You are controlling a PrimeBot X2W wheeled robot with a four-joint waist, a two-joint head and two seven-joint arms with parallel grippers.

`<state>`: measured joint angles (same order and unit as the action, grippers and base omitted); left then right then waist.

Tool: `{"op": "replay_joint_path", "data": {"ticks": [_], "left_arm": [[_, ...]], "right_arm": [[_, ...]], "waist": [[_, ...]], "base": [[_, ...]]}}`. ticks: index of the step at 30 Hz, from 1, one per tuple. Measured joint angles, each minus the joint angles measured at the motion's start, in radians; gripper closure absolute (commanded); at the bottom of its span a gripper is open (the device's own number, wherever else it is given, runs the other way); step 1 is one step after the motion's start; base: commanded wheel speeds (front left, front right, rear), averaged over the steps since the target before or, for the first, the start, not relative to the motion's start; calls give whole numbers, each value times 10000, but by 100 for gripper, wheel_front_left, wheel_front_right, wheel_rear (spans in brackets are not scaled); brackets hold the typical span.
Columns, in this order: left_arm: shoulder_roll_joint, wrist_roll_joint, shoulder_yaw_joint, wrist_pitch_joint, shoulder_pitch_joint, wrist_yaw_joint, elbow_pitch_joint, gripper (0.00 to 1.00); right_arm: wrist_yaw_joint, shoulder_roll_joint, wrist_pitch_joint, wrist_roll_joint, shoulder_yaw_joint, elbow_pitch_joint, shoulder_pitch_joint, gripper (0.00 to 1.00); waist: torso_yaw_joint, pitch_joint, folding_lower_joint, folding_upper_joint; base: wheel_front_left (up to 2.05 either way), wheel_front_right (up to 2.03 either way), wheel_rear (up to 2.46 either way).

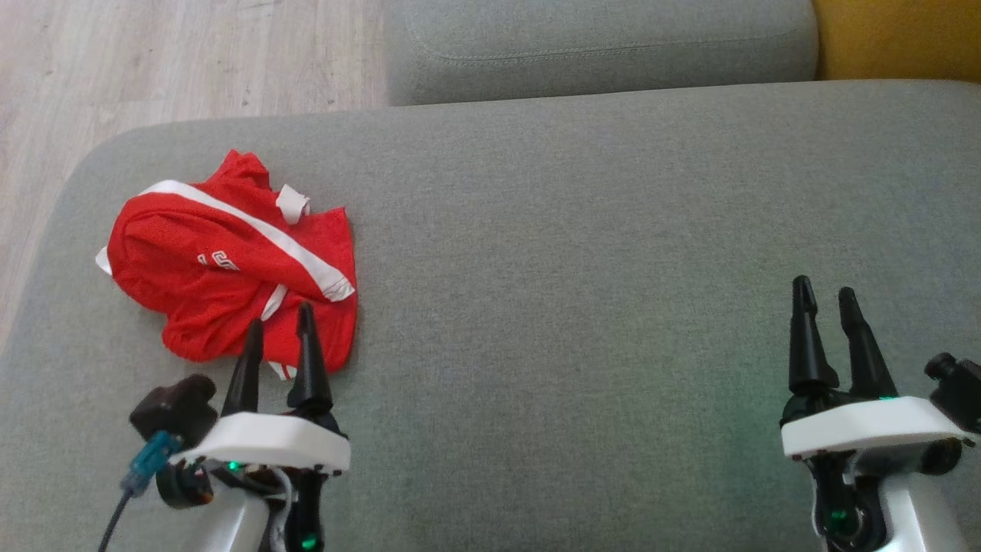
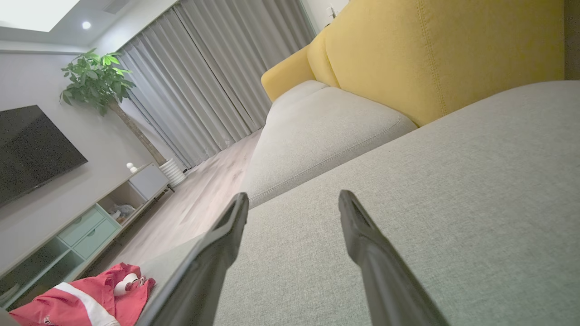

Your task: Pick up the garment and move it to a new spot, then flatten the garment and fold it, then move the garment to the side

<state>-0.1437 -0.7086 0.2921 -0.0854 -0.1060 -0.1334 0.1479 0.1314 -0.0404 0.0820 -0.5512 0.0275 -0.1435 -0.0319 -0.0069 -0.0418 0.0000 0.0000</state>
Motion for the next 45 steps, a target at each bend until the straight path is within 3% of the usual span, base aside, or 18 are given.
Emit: {"op": "replay_joint_path", "data": {"ticks": [27, 32, 35, 39, 45], "left_arm": [[-934, 3421, 2899, -759, -1200, -853, 491, 0], [-811, 3053, 2817, -888, -1212, -965, 251, 0], [-631, 2754, 2462, -1007, -1136, -800, -40, 0], [-353, 2594, 1567, -1143, -679, -205, -324, 0], [-48, 3196, 1047, -1289, -81, 545, 4, 0]], "right_arm": [[0, -8, 780, 4567, -483, 244, -241, 0], [0, -10, 903, 4811, -487, 318, -241, 0], [0, -10, 1009, 4684, -443, 339, -239, 0], [0, -15, 1177, 3618, -334, 169, -228, 0], [0, -12, 1310, 2537, -608, -313, -196, 0]], "waist": [[-110, -55, 0, 0], [-93, -71, 0, 0], [-100, -79, 0, 0], [-145, -91, -1, 0], [-176, -68, -1, 0]], "base": [[0, 0, 0], [0, 0, 0], [0, 0, 0], [0, 0, 0], [0, 0, 0]]}}
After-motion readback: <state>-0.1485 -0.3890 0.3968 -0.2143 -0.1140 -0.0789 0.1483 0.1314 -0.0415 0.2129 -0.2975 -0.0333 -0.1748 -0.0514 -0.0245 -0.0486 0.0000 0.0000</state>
